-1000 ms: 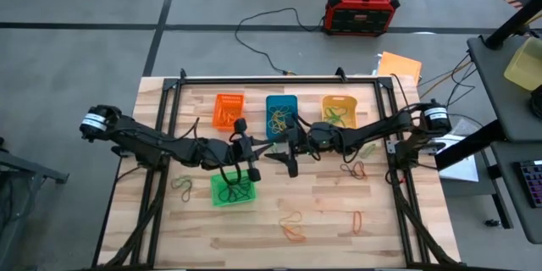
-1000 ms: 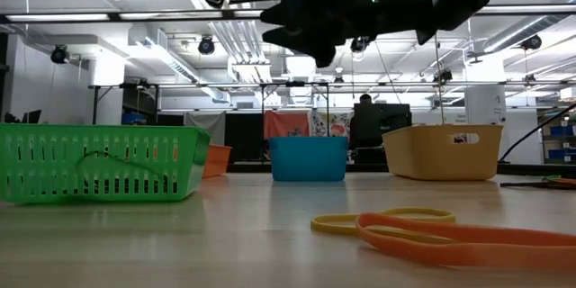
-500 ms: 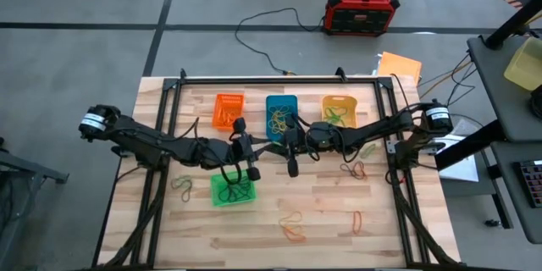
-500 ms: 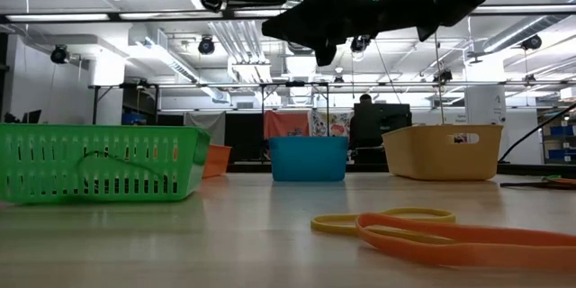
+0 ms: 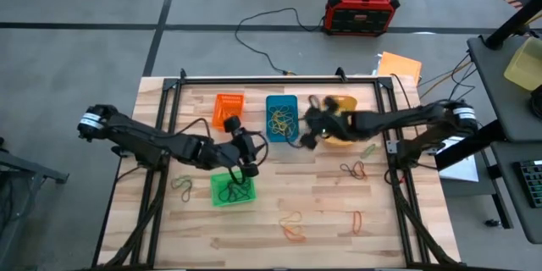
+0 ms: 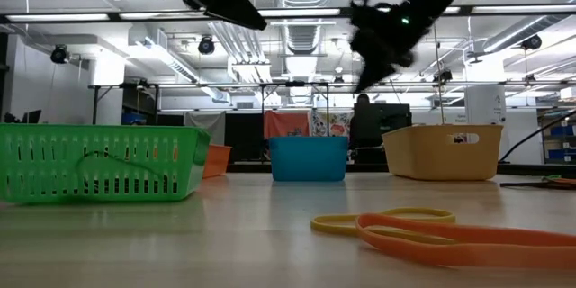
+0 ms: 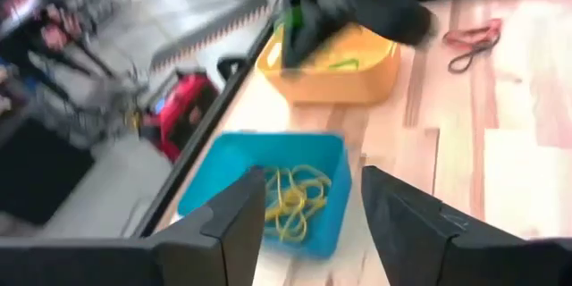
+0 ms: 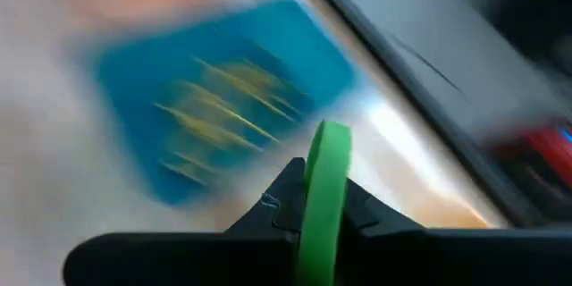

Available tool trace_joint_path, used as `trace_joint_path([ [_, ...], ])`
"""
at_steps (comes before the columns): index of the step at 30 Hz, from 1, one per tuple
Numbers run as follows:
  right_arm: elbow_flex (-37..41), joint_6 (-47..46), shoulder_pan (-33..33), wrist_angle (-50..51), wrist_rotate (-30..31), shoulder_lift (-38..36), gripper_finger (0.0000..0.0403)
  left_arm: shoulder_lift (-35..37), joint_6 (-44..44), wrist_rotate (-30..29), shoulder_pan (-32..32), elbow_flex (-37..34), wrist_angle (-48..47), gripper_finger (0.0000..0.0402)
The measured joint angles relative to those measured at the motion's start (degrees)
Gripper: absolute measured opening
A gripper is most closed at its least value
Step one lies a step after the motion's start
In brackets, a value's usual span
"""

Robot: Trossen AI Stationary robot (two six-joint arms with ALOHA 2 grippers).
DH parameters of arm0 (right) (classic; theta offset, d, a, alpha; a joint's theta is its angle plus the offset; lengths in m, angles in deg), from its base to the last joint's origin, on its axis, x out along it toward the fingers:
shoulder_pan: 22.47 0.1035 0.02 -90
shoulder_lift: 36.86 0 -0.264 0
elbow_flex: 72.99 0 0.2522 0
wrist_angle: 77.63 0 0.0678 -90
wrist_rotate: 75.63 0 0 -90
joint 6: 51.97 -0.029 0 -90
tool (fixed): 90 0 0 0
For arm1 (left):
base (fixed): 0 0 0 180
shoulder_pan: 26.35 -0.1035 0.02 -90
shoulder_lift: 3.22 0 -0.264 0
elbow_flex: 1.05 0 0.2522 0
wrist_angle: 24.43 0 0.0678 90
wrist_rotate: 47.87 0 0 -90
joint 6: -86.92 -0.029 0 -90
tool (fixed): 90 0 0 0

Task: Sort rubber bands into baskets
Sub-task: Put the green rubberband into the yellow bin

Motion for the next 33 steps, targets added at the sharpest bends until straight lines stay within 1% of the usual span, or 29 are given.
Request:
trace_joint_path([
  [2, -1.3, -5.8, -2.4, 12.0, 5.4, -1.8, 0.0009, 0.0, 3.2, 0.0, 0.0, 1.9, -4.7, 0.0171],
  [4, -1.4, -11.7, -5.3, 20.0, 6.7, -3.2, 0.0009, 0.1, 5.4, 0.0, 0.0, 3.0, -7.4, 0.0170],
  [6, -1.1, -17.0, -8.4, 25.5, 5.1, -4.1, 0.0009, 0.1, 6.2, 0.0, 0.0, 3.4, -8.2, 0.0168],
  [8, -0.6, -20.7, -11.5, 29.1, 1.0, -4.2, 0.0009, 0.1, 6.3, 0.0, 0.0, 3.5, -8.2, 0.0166],
  [10, 0.1, -21.5, -14.2, 29.7, -2.5, -4.1, 0.0009, 0.1, 6.6, 0.0, 0.0, 3.4, -8.2, 0.0164],
  [13, 0.4, -21.8, -16.6, 28.6, -3.3, -4.1, 0.0010, 0.1, 7.3, 0.0, 0.0, 3.0, -8.2, 0.0162],
  [16, 0.4, -21.7, -17.5, 28.6, -3.9, -4.1, 0.0021, 0.1, 8.2, 0.1, 0.1, 2.8, -8.3, 0.0162],
  [19, 0.4, -21.2, -17.8, 28.6, -5.2, -4.1, 0.0042, 0.1, 8.3, 0.2, 0.1, 2.8, -8.3, 0.0162],
  [26, 0.4, -20.9, -17.8, 28.4, -4.9, -4.1, 0.0099, 0.0, 8.2, 0.2, 0.1, 2.8, -8.3, 0.0162],
  [33, 0.0, -20.2, -17.4, 26.8, -4.8, -4.4, 0.0133, 0.0, 8.5, 0.2, 0.1, 2.7, -8.3, 0.0162],
])
